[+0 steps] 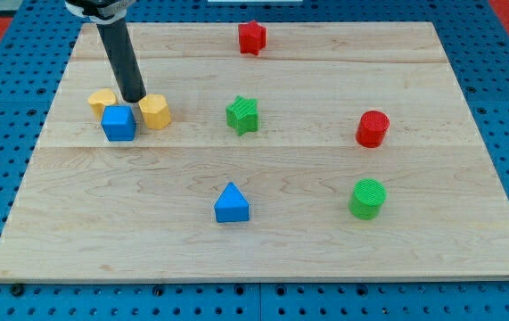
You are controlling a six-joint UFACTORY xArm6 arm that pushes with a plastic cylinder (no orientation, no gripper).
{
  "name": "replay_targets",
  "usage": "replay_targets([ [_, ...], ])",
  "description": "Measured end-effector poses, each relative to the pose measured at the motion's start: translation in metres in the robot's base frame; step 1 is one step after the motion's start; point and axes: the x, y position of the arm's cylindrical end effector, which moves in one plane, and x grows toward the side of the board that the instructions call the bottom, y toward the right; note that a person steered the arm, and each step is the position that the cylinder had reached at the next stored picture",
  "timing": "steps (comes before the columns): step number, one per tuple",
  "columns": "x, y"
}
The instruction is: Place a green star into the yellow heart
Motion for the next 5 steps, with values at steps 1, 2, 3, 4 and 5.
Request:
replay_targets([
  [1, 0.001, 0.000],
  [2, -0.012, -0.002],
  [3, -0.043, 0.086],
  [4, -0.015, 0.195],
  [5, 0.048, 0.194],
])
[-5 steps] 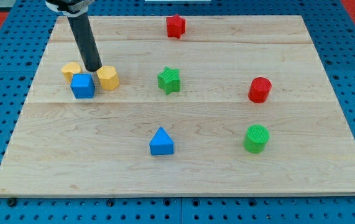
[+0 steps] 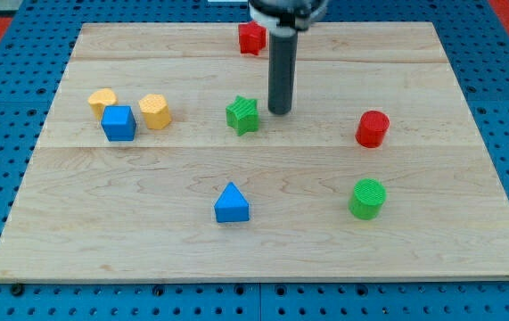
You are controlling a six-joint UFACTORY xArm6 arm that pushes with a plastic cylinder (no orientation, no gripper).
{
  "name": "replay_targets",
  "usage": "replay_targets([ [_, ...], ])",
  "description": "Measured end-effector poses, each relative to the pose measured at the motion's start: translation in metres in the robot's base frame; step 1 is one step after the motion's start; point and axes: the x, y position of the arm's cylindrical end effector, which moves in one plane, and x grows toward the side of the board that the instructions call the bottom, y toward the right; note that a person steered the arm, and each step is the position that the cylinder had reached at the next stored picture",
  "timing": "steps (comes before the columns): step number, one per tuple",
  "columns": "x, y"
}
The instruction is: Place a green star into the yellow heart
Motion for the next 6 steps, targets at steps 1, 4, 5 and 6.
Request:
replay_targets([
  [1, -0.004, -0.112],
  [4, -0.041, -0.105],
  [5, -0.051, -0.148],
  [6, -0.051, -0.178],
])
